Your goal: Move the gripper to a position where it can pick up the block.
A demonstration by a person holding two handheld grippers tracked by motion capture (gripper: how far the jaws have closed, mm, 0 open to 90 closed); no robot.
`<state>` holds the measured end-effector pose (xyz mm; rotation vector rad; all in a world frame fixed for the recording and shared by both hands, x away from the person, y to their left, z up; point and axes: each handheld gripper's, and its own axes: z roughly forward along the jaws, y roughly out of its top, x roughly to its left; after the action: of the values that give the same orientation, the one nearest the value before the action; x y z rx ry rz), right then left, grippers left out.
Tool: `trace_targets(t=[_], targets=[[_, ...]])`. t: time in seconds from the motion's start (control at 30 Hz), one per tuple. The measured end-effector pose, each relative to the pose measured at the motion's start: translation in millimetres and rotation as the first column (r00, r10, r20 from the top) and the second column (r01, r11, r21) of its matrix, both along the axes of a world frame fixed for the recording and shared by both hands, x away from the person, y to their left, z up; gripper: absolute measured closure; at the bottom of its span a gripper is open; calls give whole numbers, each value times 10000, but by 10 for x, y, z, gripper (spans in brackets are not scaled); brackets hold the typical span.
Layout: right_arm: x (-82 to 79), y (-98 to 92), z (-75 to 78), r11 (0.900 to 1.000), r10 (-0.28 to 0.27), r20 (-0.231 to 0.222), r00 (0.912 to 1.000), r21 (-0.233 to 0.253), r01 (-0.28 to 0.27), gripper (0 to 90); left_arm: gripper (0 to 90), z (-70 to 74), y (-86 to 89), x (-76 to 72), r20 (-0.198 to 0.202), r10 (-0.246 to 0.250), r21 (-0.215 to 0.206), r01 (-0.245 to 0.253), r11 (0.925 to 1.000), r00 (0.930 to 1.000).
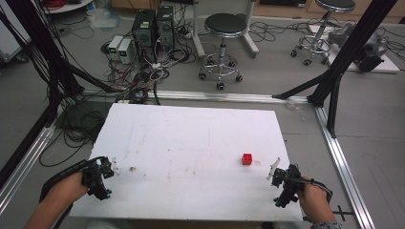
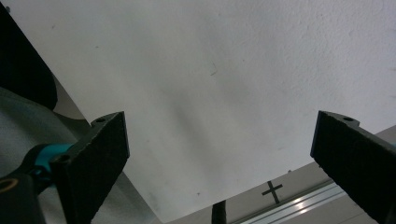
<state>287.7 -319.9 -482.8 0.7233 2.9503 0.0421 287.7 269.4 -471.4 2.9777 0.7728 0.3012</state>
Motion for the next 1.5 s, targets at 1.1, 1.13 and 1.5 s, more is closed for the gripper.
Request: trace_targets(t=[1.1,1.13,1.5], targets=[[282,-41,4,9879,1551,97,9879,-38,-1550,36,202,46,82,-17,161,301,-113,-299,9995,9994],[302,-61,12,9841,1772,103,9841,-103,-1771,36,202,46,82,-17,161,301,-113,-299,9995,9994],[625,-185,144,9621,2728,125,9620,-4,-2728,36,202,52,86,-8,183,300,-135,-297,9995,9994]])
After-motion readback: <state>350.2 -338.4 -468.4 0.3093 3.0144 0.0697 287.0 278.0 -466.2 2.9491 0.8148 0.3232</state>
